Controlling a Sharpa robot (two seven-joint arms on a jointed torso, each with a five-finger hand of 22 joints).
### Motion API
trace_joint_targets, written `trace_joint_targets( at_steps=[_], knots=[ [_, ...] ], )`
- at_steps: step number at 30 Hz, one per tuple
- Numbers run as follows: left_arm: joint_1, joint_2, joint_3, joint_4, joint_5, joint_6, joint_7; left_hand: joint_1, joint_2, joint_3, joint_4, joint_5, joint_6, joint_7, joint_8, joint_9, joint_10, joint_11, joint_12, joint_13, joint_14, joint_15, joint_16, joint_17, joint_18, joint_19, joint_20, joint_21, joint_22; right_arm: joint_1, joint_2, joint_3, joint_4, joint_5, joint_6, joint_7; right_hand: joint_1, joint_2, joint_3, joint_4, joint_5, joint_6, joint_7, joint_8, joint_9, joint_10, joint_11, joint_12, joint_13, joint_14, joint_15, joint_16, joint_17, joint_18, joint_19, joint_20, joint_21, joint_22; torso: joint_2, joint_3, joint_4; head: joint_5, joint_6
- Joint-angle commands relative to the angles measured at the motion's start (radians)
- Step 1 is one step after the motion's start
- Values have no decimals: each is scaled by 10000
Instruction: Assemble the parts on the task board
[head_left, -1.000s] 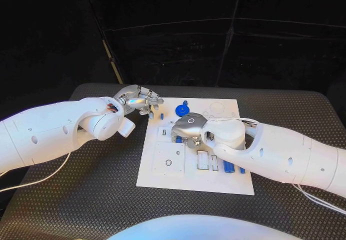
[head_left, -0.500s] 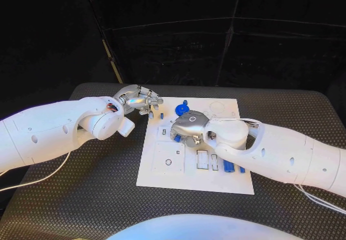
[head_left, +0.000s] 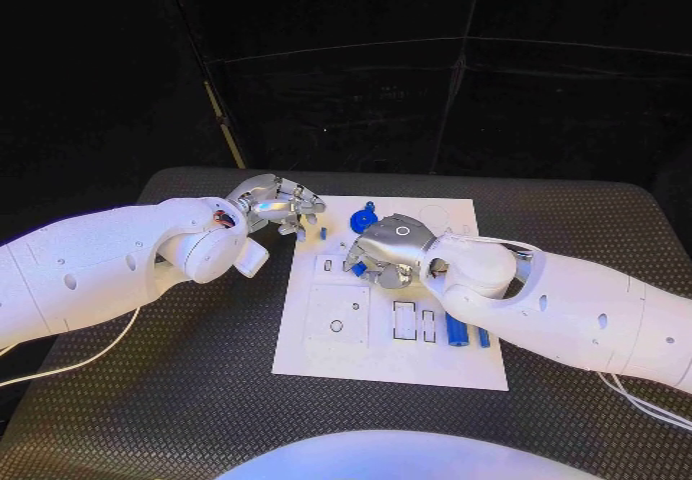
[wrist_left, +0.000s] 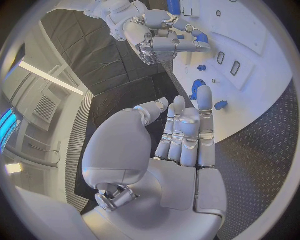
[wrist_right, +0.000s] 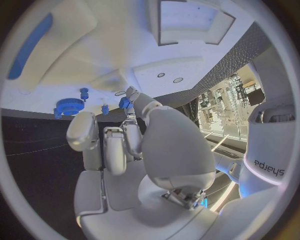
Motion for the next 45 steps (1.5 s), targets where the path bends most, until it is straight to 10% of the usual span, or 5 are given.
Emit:
trace_joint_targets(
  at_steps=[1, 38, 45],
  knots=[
    [-15, 17, 6, -7, 54, 134, 18, 78, -3, -37, -46, 1, 6, 96, -56, -30, -44, 31, -52, -24, -85, 20, -72, -41, 191, 64, 16, -74, -26, 16, -18, 5, 8, 1105, -748, -414, -147, -22, -45, 83, -33, 106, 197, -68, -24, 8, 72, -53, 328, 966, 83, 63, 2380, 40, 36, 45, 53, 10, 1, 0, 11, -12, 13],
    [-362, 129, 5, -123, 52, 730, -463, -449, -51, -911, 336, 0, -4, 154, -351, -502, 152, 92, 21, -260, 208, 76, 331, 323, 206, 318, 89, -333, -201, 11, 400, 3, -366, 3955, -1206, -2211, -511, -148, -536, 590, 523, -138, 405, -364, -86, -174, 281, -198, 153, 954, 266, 40, 2337, 60, 15, 228, -14, -68, 4, -2, 14, -97, 49],
    [-432, 157, 5, -102, -12, 1182, -772, -744, 153, -1296, 693, 0, 150, 112, -608, -819, 465, 37, 241, -260, 949, 24, 1676, 1568, 127, 831, 37, 191, 324, 9, 419, 3, -347, 4008, -1390, -2263, -531, -152, -560, 613, 537, -130, 411, -365, -83, -171, 286, -193, 156, 955, 272, 42, 2339, 59, 17, 233, -13, -65, 2, 1, 8, -89, 83]
  ],
)
